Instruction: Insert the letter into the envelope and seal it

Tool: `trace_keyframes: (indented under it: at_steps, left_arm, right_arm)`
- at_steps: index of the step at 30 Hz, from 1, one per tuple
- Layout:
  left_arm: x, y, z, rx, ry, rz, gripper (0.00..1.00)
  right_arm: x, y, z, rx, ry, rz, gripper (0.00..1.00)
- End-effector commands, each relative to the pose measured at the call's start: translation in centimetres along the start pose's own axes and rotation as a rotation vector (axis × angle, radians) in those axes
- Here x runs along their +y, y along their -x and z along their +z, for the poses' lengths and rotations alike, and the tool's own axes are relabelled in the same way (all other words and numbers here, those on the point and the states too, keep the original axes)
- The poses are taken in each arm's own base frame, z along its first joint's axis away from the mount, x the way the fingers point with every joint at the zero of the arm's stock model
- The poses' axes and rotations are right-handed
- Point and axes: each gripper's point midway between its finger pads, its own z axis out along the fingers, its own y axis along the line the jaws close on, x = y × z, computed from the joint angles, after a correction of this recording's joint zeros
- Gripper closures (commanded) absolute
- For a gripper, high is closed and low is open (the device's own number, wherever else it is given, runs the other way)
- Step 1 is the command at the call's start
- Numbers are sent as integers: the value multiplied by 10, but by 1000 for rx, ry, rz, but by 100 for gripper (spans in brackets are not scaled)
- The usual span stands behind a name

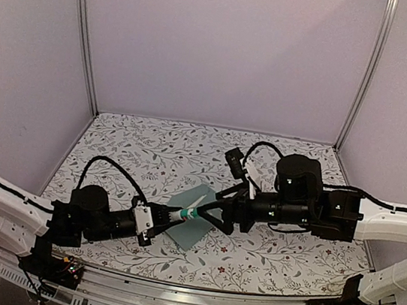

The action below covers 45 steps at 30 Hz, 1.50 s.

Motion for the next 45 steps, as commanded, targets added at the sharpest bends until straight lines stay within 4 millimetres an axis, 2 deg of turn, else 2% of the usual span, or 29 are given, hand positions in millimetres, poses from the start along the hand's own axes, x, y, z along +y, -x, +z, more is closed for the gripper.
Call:
trace_keyframes:
  at_steps: [1,6,9,18,26,28,32,39,45]
  left_arm:
    - [10,13,-4,-55,-26,-136,100]
    - [15,10,-4,-57,-16,-155,100]
    - [17,10,-4,-56,-11,-165,100]
    - [16,9,-4,-55,-21,-165,100]
    - [16,9,-3,-55,-20,-169,100]
    - [16,8,-3,-53,-20,-167,100]
    - [16,8,-3,-51,-20,-165,100]
    - [16,8,-3,-49,-20,-166,100]
    - [16,6,-2,-40,-15,-162,100]
  right_arm:
    - [12,21,4,-106,57,33,16]
    - [19,25,18,-95,95,35,18]
    - [21,24,29,-72,111,38,25]
    - [20,13,48,-35,129,55,57]
    - [20,10,51,-25,138,58,68]
    - [20,9,52,-21,140,57,68]
    - [22,10,53,-18,146,63,57]
    - [20,5,54,-6,142,64,67]
    - [21,1,55,10,156,72,59]
